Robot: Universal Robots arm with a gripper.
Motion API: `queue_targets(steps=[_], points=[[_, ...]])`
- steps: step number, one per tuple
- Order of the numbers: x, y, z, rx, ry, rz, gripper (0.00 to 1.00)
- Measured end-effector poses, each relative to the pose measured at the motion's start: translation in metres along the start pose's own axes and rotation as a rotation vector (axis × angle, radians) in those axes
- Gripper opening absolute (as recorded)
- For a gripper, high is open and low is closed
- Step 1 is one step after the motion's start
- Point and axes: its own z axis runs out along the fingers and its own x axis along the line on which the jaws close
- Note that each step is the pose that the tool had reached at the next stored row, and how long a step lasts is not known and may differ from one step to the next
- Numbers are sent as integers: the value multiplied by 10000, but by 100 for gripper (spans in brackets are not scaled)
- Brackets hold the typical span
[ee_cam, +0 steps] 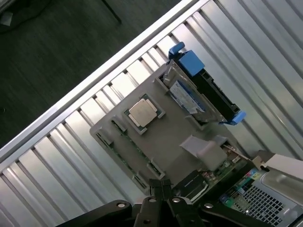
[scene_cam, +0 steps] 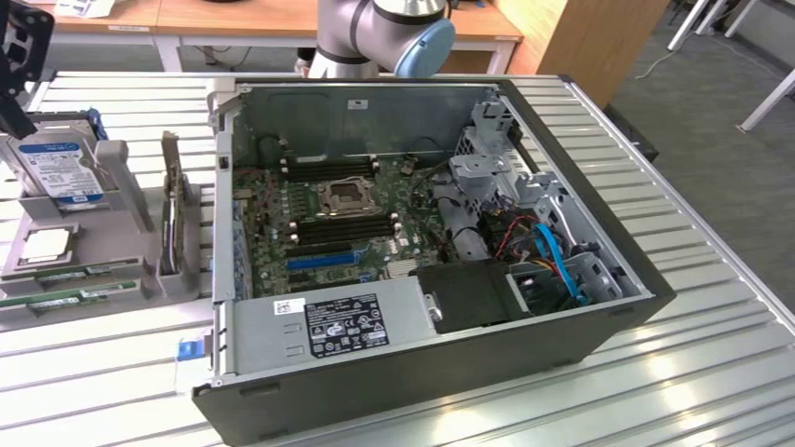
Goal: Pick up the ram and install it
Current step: 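Pick up the ram and move it above insertion slot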
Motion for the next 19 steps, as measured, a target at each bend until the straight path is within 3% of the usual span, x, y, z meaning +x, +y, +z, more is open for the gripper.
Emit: queue_targets(steps=[19], points=[[0,0,2,-45,107,-2644,10]])
